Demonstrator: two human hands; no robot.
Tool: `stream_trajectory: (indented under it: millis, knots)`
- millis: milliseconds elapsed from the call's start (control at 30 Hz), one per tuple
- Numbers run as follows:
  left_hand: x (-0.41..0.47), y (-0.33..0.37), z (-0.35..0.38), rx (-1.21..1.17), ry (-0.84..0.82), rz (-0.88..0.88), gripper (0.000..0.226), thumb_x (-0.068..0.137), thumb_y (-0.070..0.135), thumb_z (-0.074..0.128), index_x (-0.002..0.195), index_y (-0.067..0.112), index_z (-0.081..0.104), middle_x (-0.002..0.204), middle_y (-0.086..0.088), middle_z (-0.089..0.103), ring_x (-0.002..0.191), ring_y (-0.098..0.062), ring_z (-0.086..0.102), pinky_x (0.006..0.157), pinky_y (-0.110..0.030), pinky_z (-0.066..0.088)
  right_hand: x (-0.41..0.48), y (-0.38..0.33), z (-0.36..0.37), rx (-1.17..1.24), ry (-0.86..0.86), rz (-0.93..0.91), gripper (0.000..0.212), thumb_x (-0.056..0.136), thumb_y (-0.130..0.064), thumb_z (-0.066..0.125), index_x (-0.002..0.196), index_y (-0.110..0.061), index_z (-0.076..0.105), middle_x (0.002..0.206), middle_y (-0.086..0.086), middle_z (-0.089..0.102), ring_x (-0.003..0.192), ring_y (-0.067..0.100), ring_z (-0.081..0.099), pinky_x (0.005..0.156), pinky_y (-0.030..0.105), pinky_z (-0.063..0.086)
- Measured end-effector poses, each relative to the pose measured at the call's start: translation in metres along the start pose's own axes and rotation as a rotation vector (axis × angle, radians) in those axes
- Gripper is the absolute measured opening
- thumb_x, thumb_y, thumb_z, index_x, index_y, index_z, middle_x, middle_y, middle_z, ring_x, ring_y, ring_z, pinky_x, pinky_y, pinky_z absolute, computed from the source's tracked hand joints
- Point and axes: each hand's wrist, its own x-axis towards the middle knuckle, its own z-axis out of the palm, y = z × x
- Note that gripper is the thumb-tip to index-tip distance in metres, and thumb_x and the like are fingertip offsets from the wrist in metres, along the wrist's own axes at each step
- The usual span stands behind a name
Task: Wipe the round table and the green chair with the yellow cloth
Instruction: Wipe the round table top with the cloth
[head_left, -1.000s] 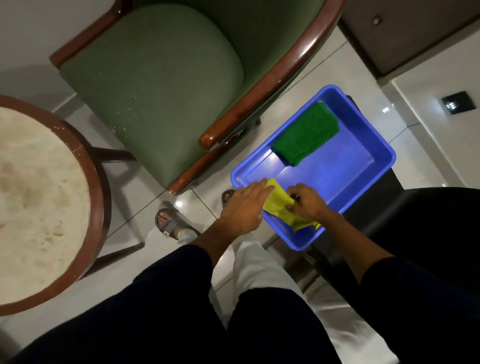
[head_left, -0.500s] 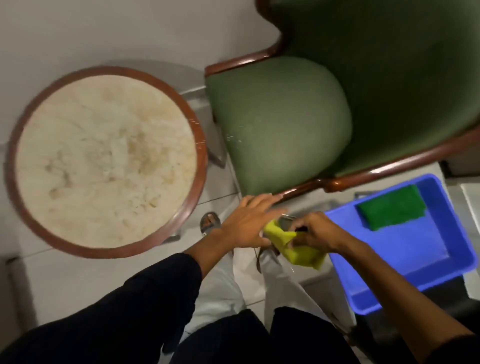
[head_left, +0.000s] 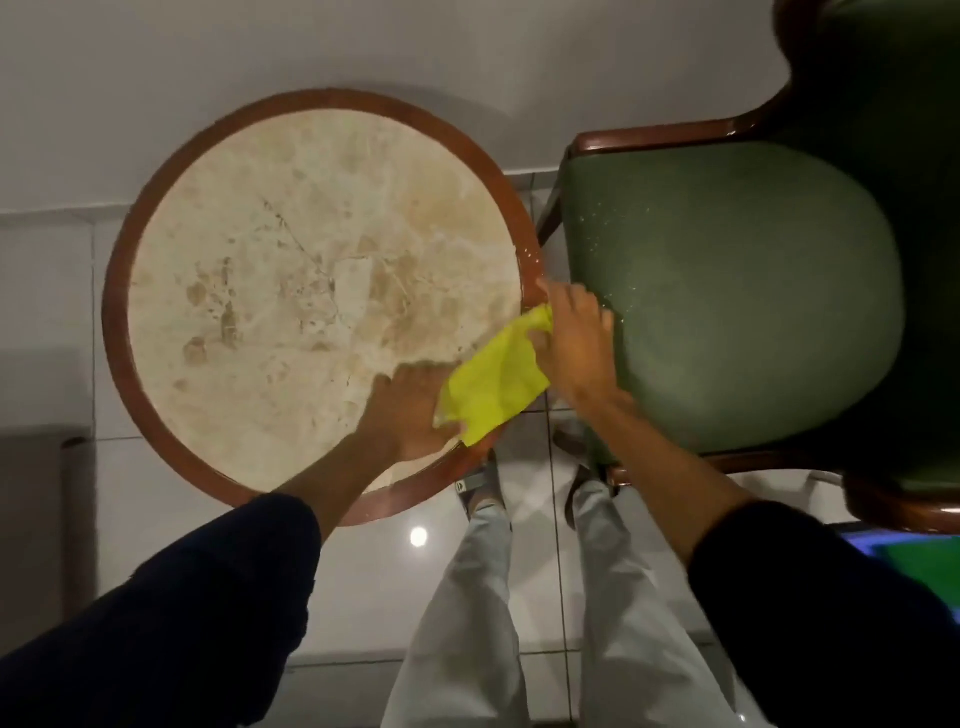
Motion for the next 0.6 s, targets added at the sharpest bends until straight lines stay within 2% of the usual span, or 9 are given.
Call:
stream_trajectory:
  millis: [67, 133, 233, 300, 400, 467, 600]
  knots:
    - [0.015, -0.015, -0.004, 0.102, 0.232, -0.025, 0.076, 0.087, 0.057, 0.054, 0.148, 0.018, 0.031, 0.154, -0.012, 0.034, 0.138, -0.031, 0.036, 0.104, -0.050, 0.031, -0.012, -0.011, 0.038, -0.128, 0.136, 0.025, 0.064, 0.093, -0.033, 0.056, 0.148, -0.012, 0.032, 0.152, 0.015, 0.040, 0.142, 0.032, 0.036, 0.112, 0.050, 0.031]
    - [0.048, -0.031, -0.016, 0.141, 0.402, 0.004, 0.065, 0.094, 0.048, 0.039, 0.148, 0.014, 0.032, 0.157, -0.015, 0.030, 0.141, -0.033, 0.033, 0.108, -0.054, 0.028, -0.024, -0.025, 0.076, -0.094, 0.141, 0.083, 0.070, 0.097, -0.044, 0.043, 0.151, -0.004, 0.024, 0.160, 0.017, 0.026, 0.149, 0.032, 0.021, 0.120, 0.052, 0.019]
    - [0.110, -0.048, -0.025, 0.217, 0.419, 0.006, 0.059, 0.100, 0.045, 0.025, 0.151, 0.017, 0.023, 0.160, -0.016, 0.021, 0.146, -0.033, 0.022, 0.115, -0.057, 0.019, -0.009, -0.036, 0.108, -0.089, 0.170, 0.189, 0.081, 0.095, -0.054, 0.043, 0.149, 0.003, 0.026, 0.160, 0.021, 0.023, 0.150, 0.035, 0.017, 0.121, 0.055, 0.012]
    - [0.136, -0.055, -0.019, 0.211, 0.427, -0.038, 0.059, 0.102, 0.049, 0.022, 0.153, 0.020, 0.018, 0.161, -0.016, 0.017, 0.148, -0.032, 0.016, 0.116, -0.058, 0.014, 0.011, -0.031, 0.113, -0.118, 0.190, 0.193, 0.082, 0.095, -0.055, 0.043, 0.149, 0.004, 0.026, 0.159, 0.022, 0.023, 0.150, 0.036, 0.017, 0.120, 0.056, 0.014]
    - [0.149, -0.063, -0.002, 0.179, 0.523, -0.076, 0.059, 0.102, 0.050, 0.023, 0.153, 0.023, 0.015, 0.162, -0.013, 0.014, 0.150, -0.027, 0.012, 0.117, -0.057, 0.012, 0.048, -0.016, 0.108, -0.126, 0.234, 0.161, 0.082, 0.096, -0.055, 0.039, 0.151, 0.002, 0.020, 0.161, 0.021, 0.018, 0.151, 0.034, 0.013, 0.120, 0.055, 0.013]
    - [0.153, -0.066, -0.001, 0.151, 0.560, -0.066, 0.057, 0.102, 0.049, 0.024, 0.153, 0.025, 0.017, 0.162, -0.011, 0.015, 0.149, -0.026, 0.014, 0.116, -0.056, 0.014, 0.079, -0.011, 0.098, -0.192, 0.218, 0.099, 0.081, 0.096, -0.057, 0.032, 0.152, 0.000, 0.018, 0.162, 0.019, 0.017, 0.152, 0.032, 0.012, 0.122, 0.052, 0.011]
    - [0.149, -0.063, -0.004, 0.122, 0.571, -0.079, 0.050, 0.103, 0.040, 0.021, 0.151, 0.025, 0.022, 0.161, -0.010, 0.019, 0.149, -0.024, 0.016, 0.117, -0.054, 0.015, 0.144, -0.018, 0.079, -0.303, 0.082, -0.104, 0.077, 0.098, -0.057, 0.020, 0.154, -0.004, 0.010, 0.165, 0.014, 0.009, 0.153, 0.028, 0.005, 0.123, 0.050, 0.008]
